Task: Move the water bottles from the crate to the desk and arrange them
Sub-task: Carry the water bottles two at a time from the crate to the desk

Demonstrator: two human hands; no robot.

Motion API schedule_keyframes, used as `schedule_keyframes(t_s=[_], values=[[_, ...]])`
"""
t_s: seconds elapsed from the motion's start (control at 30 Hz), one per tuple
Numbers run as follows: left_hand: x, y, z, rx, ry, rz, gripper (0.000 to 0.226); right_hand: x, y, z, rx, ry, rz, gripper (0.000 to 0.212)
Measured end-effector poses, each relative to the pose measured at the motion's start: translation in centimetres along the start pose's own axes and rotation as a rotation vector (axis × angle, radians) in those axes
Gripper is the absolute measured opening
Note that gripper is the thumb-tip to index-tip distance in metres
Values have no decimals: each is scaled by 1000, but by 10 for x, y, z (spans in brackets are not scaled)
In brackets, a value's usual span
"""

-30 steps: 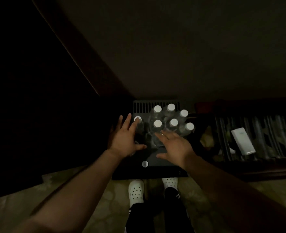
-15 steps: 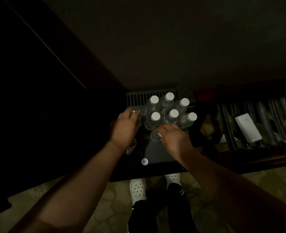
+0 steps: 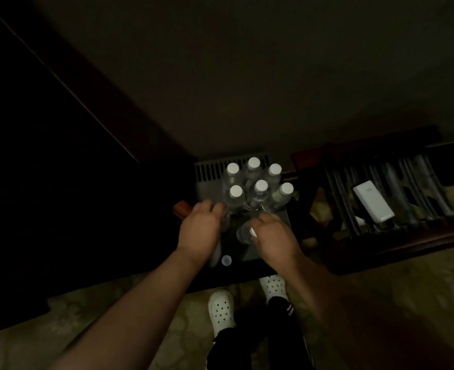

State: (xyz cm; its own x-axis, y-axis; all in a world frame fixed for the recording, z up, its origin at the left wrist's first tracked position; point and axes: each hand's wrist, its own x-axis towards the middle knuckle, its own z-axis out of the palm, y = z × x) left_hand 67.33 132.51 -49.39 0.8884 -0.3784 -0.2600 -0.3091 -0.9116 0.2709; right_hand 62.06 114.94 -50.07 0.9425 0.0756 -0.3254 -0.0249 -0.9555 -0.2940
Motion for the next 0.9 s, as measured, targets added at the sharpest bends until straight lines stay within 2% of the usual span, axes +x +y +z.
schedule_keyframes(t_s=[0.13, 0.4, 0.6, 0.9], values=[[-20, 21, -44, -7, 60, 116, 38, -30, -2, -38, 57, 38, 76, 35], [-51, 80, -155, 4, 222, 355, 36, -107, 7, -149, 101, 100, 215, 31], [-56, 140, -210, 71, 248, 553, 28, -171, 28, -222, 128, 242, 319, 44], [-68, 282, -257, 92, 186, 868, 33, -284, 88, -302, 214, 464, 457, 45]])
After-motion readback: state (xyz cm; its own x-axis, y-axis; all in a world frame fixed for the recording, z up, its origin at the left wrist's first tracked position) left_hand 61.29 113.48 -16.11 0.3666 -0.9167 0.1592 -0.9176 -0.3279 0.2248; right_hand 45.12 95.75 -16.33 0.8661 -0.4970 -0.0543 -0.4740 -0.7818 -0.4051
